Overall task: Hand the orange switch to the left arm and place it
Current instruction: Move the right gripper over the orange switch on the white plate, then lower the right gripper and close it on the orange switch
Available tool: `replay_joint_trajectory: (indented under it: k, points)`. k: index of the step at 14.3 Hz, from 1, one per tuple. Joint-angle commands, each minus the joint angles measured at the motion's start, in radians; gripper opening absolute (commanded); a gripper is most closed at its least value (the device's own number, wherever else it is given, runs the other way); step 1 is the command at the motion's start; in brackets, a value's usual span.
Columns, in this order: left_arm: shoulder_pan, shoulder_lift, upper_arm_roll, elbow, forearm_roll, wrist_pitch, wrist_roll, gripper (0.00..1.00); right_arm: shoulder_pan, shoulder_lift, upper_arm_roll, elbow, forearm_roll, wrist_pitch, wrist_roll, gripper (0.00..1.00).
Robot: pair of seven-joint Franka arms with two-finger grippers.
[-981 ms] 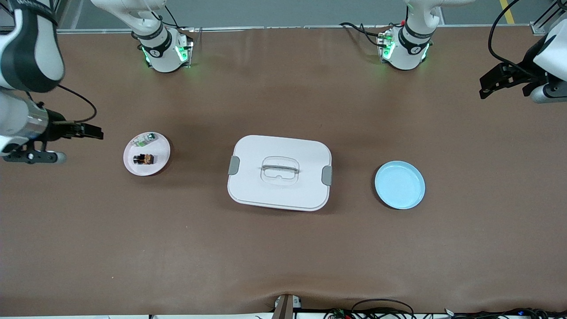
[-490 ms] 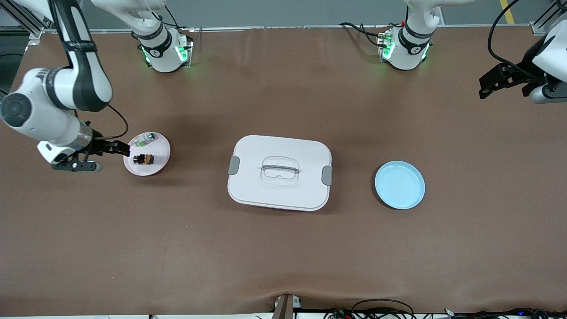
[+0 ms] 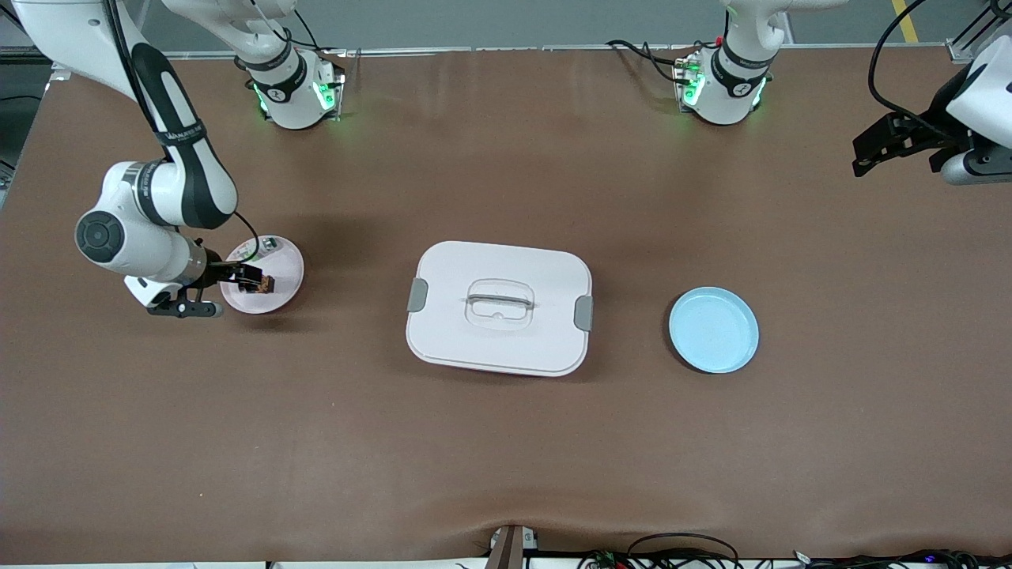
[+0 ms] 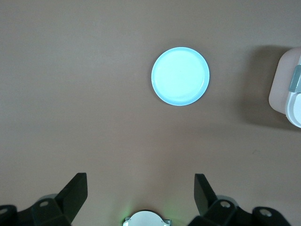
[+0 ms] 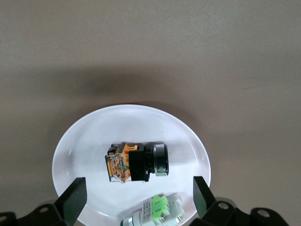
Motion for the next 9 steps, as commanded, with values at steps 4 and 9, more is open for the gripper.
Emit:
replay_joint_trajectory:
  k: [4, 9]
  points:
    - [0.002, -0.007, -0.006, -0.002, 0.0, 0.004, -0.004, 1.0, -0.001, 0.066, -0.001, 0.024, -0.004, 0.039, -0.008, 1.0]
    - [0.004, -0.008, -0.007, -0.004, 0.0, 0.004, -0.002, 1.0, 0.0, 0.102, -0.001, 0.024, -0.006, 0.047, -0.008, 1.0]
